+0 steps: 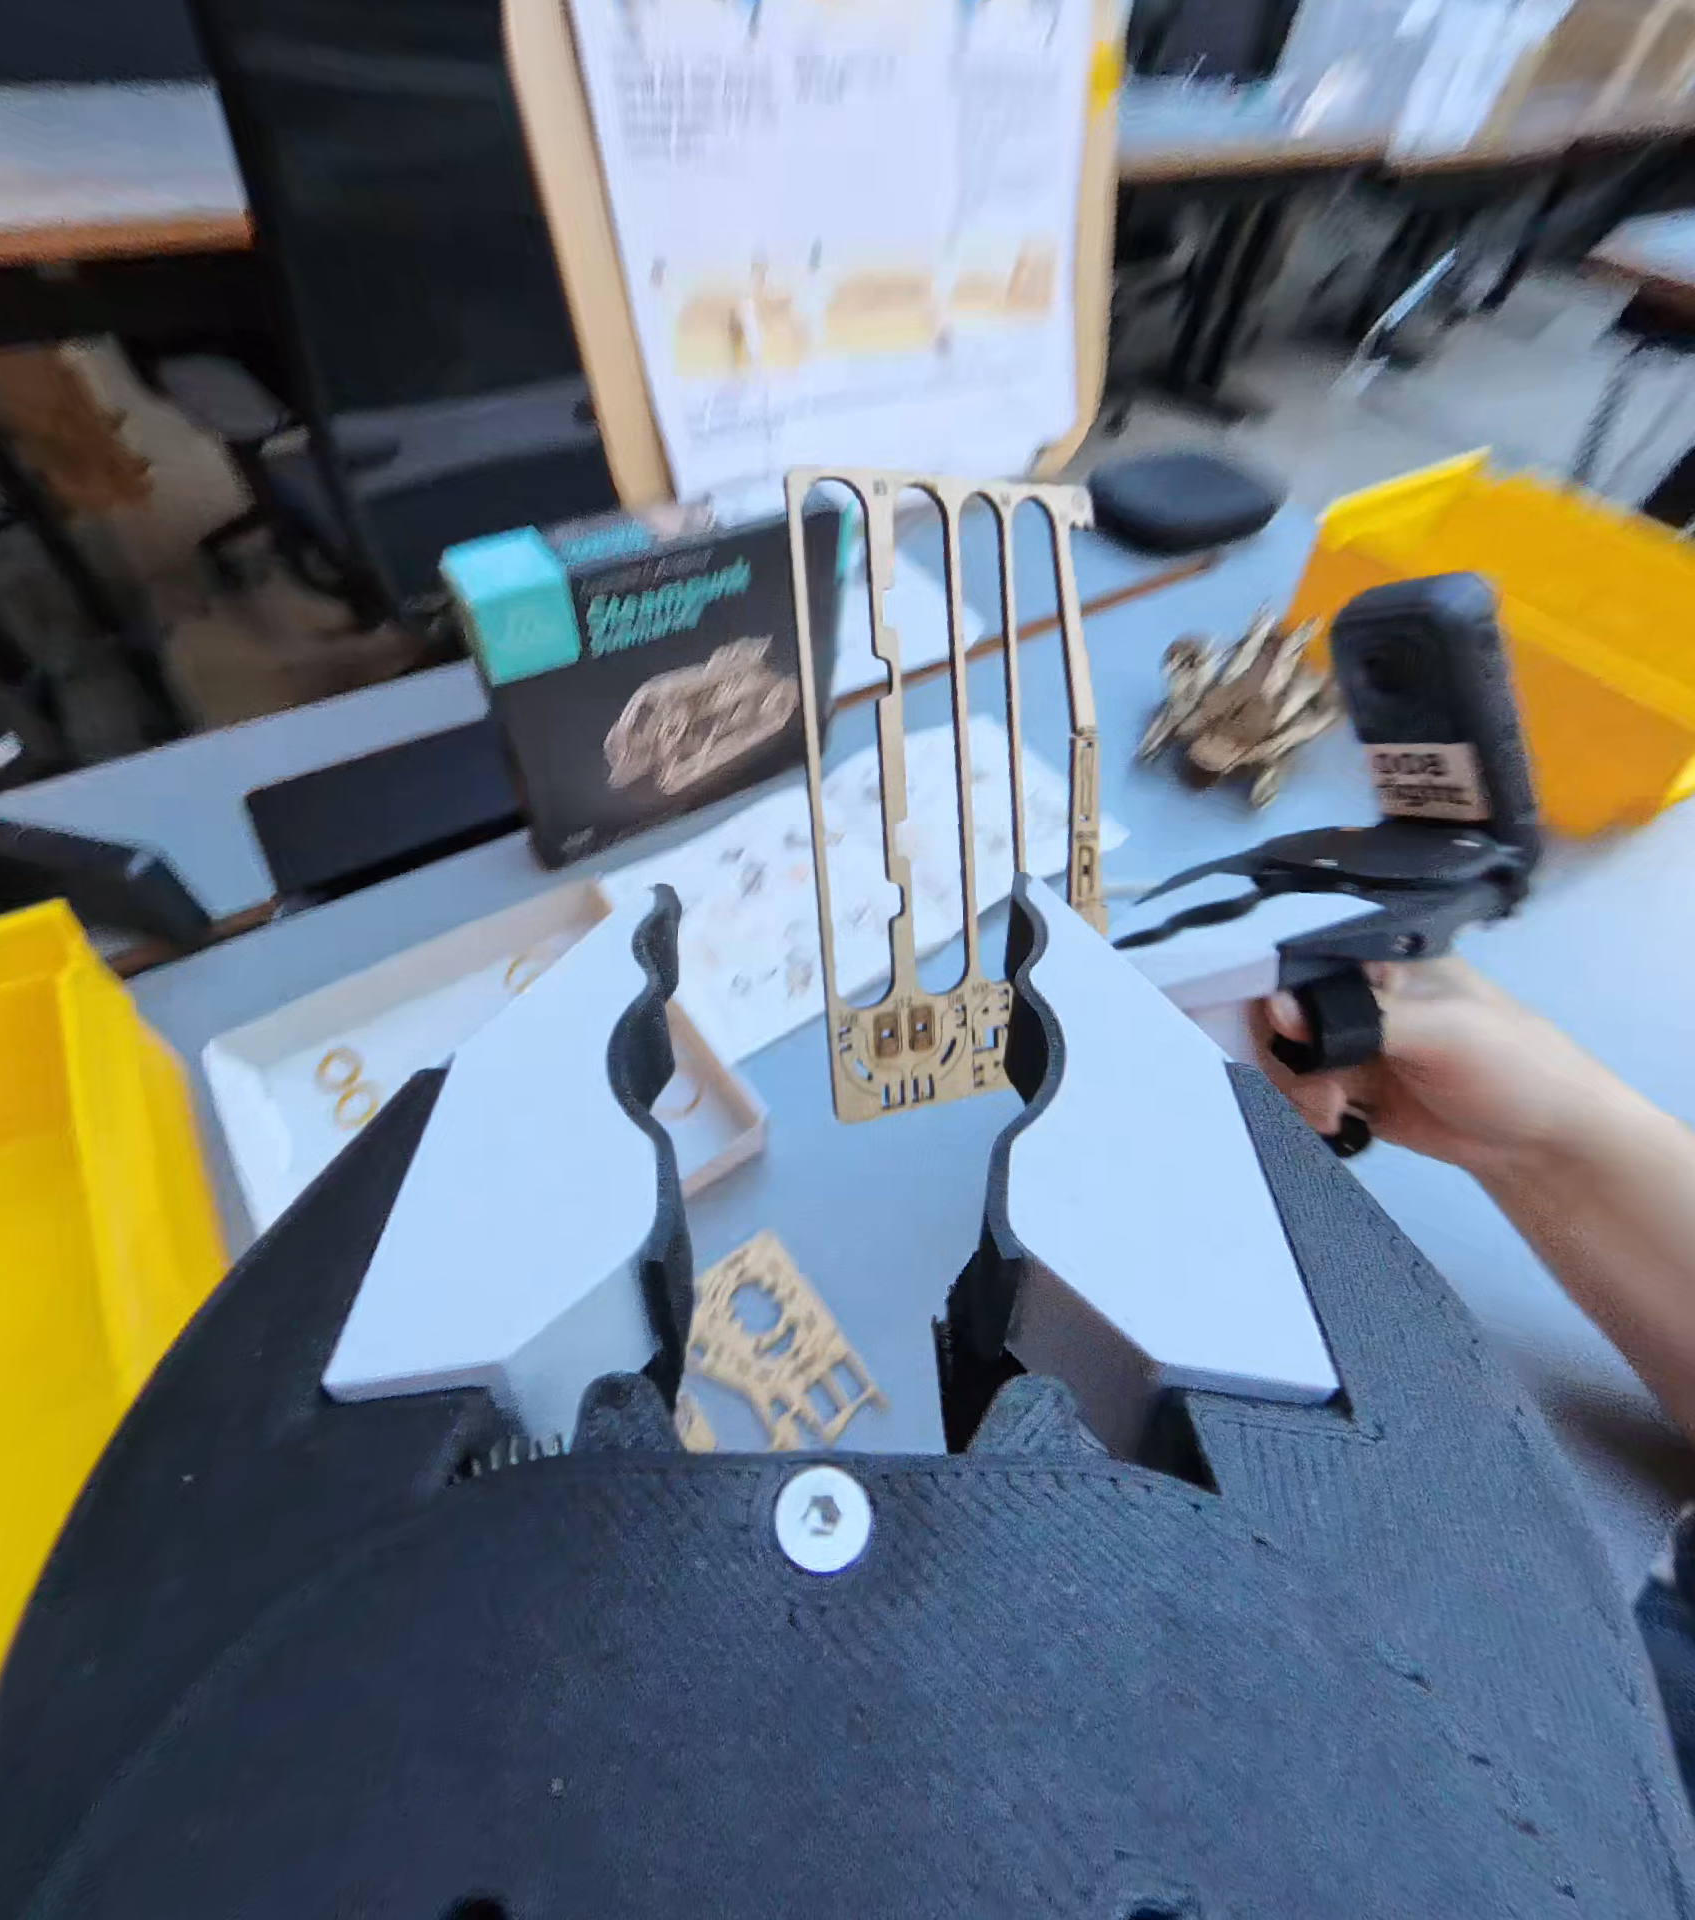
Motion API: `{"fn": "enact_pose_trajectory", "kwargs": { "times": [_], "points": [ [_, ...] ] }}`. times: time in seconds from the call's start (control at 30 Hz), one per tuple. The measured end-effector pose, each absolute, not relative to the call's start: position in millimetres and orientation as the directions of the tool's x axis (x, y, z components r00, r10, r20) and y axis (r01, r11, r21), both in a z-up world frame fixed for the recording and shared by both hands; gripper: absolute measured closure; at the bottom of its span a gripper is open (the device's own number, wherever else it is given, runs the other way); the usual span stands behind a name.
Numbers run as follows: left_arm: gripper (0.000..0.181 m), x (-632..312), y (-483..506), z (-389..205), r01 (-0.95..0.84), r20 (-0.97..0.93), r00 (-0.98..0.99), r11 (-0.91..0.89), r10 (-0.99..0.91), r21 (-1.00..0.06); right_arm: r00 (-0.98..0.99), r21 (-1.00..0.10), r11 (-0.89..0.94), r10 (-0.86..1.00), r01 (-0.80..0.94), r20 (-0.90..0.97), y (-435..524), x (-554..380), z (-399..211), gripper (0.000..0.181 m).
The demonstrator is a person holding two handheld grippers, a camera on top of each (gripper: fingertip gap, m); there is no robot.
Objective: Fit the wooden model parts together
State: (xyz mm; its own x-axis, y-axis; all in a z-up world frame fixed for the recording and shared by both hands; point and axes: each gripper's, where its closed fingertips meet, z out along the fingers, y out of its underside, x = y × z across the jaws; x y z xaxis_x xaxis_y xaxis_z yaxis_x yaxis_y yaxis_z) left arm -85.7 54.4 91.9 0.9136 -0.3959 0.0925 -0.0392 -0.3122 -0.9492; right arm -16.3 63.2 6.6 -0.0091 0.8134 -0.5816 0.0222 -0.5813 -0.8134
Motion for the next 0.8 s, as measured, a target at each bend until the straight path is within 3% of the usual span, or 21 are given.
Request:
{"fn": "enact_pose_trajectory", "kwargs": {
  "times": [0.03,0.2,0.37,0.5,0.8],
  "points": [
    [0.119,-84,53,104,0.008,0.133,0.887,-0.271,-0.443,-0.962,-0.005,-0.831,-0.555,0.832,0.038,-0.555,71,-7,18,0.181],
    [0.121,-68,60,137,0.15,0.278,0.692,-0.245,-0.666,-0.958,0.002,-0.92,-0.385,0.922,0.076,-0.386,95,16,74,0.181],
    [0.139,-69,62,149,0.272,0.282,0.63,-0.133,-0.724,-0.953,-0.048,-0.929,-0.369,0.928,0.019,-0.37,95,21,98,0.181],
    [0.124,-73,76,120,0.179,0.307,0.652,-0.252,-0.693,-0.951,-0.008,-0.937,-0.34,0.94,0.074,-0.342,103,20,90,0.18],
    [0.135,-54,88,102,0.207,0.367,0.551,-0.304,-0.749,-0.93,-0.084,-0.914,-0.387,0.914,0.126,-0.398,98,12,76,0.181]
  ]
}}
